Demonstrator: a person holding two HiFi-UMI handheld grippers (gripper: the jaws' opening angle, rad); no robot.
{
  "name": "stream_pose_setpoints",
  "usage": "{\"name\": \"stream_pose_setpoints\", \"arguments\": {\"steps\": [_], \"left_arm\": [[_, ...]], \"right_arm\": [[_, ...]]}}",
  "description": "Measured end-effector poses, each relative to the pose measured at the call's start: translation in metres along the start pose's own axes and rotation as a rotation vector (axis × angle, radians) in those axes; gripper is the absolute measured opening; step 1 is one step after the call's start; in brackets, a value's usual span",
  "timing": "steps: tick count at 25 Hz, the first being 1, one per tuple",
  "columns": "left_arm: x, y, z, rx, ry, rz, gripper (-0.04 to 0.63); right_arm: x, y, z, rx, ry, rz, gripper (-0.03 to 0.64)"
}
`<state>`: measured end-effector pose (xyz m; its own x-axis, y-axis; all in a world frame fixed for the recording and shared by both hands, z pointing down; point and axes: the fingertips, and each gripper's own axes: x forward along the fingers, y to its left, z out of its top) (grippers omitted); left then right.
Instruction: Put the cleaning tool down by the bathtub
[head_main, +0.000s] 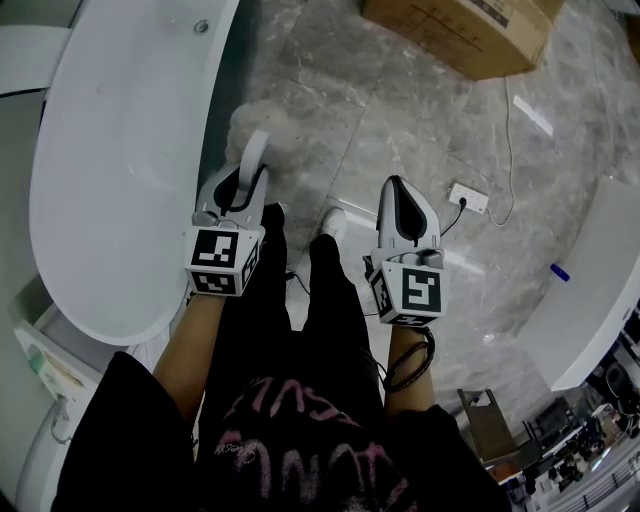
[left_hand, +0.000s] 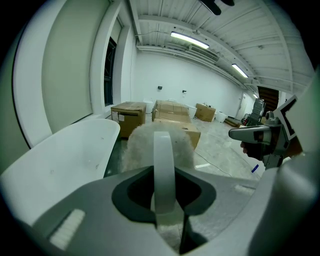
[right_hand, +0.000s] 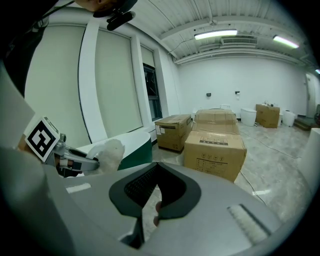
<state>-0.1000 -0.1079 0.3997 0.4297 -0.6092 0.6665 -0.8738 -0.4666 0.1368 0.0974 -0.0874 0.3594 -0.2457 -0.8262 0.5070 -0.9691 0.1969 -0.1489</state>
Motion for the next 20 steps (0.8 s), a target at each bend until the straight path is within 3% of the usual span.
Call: {"name": "stream_pose_setpoints", "arguments": {"steps": [20], "left_arm": [[0.055, 0.012, -0.064, -0.073, 0.076, 0.001, 0.086]], "right_arm": [[0.051, -0.011, -0.054, 0.026, 0.034, -0.011, 0.023]]}}
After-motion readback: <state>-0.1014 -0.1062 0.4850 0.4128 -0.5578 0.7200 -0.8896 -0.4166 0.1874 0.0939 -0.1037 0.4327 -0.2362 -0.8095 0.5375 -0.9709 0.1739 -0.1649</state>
